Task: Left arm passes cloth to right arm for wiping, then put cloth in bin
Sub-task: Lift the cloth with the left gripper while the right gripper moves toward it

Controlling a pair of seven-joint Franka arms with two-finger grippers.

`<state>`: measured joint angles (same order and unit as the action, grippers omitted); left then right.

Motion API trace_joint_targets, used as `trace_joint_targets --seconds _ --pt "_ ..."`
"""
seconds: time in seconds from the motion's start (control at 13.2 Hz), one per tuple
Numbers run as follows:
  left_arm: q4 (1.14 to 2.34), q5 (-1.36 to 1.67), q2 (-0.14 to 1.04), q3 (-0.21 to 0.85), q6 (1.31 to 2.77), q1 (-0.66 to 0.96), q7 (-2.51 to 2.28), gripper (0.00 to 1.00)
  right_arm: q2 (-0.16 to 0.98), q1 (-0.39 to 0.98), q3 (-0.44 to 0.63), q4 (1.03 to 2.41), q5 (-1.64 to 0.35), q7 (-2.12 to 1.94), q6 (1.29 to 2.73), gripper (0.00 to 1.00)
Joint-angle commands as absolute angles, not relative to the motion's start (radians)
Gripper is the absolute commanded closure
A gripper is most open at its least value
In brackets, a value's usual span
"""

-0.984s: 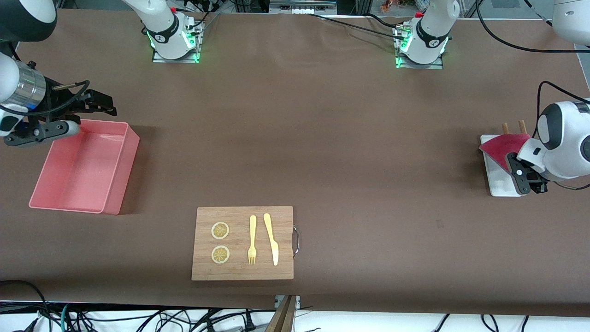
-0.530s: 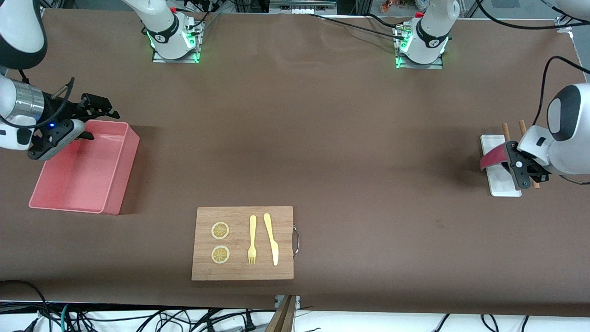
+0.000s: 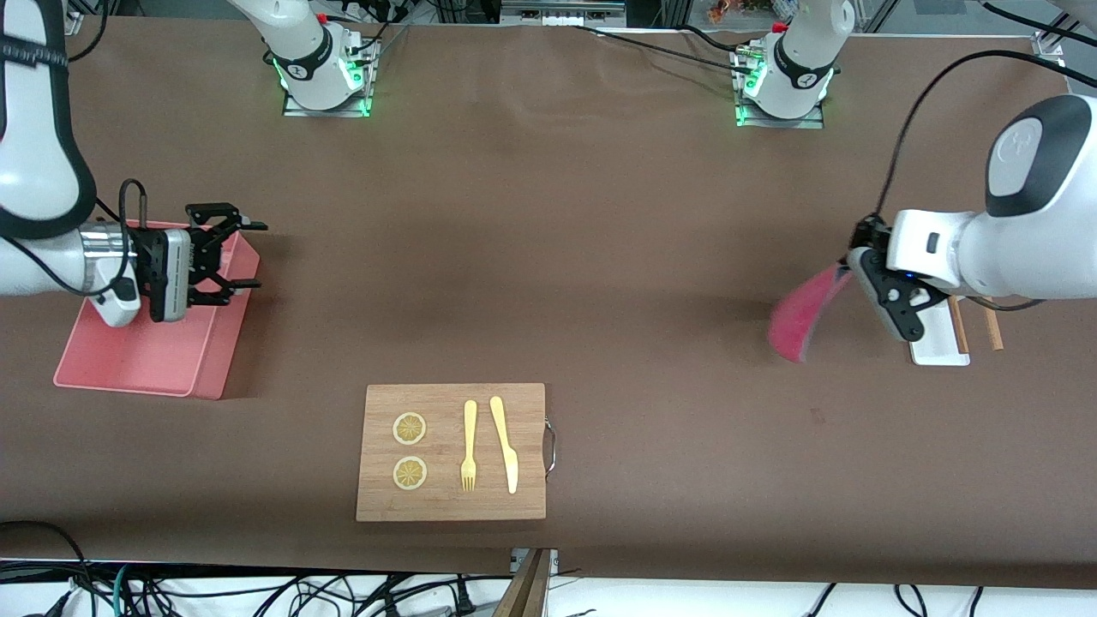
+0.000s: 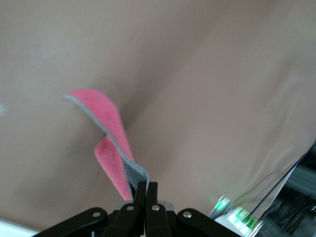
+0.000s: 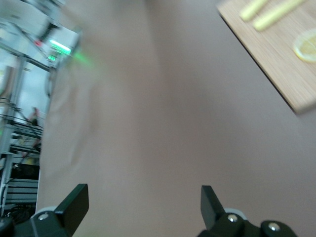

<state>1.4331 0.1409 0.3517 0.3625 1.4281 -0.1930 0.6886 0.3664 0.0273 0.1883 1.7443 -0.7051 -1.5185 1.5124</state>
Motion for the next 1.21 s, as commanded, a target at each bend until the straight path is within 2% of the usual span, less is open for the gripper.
trace_joint_targets --seconds 0.0,0.38,0.61,0.83,0.98,1.14 --pt "1.394 0.251 0.376 0.444 1.422 -0.167 0.514 1.00 0.486 -0.008 0.186 1.732 -0.906 -1.763 1.428 0.00" --pt "1.367 0.360 0.390 0.456 1.697 0.021 0.238 1.00 0.606 0.005 0.154 1.732 -1.138 -2.038 1.328 0.00" --pt "1.367 0.434 0.397 0.457 1.947 0.151 0.071 1.00 0.672 0.055 0.107 1.726 -1.341 -2.078 1.362 0.00" --pt "1.368 0.454 0.417 0.456 2.156 0.277 -0.095 1.00 0.684 0.156 0.107 1.726 -1.534 -2.123 1.434 0.00" --pt "1.368 0.448 0.437 0.454 2.248 0.342 -0.185 1.00 0.683 0.205 0.107 1.721 -1.613 -2.123 1.474 0.00" --pt "1.368 0.449 0.439 0.456 2.279 0.360 -0.230 1.00 0.683 0.261 0.107 1.721 -1.693 -2.123 1.509 0.00"
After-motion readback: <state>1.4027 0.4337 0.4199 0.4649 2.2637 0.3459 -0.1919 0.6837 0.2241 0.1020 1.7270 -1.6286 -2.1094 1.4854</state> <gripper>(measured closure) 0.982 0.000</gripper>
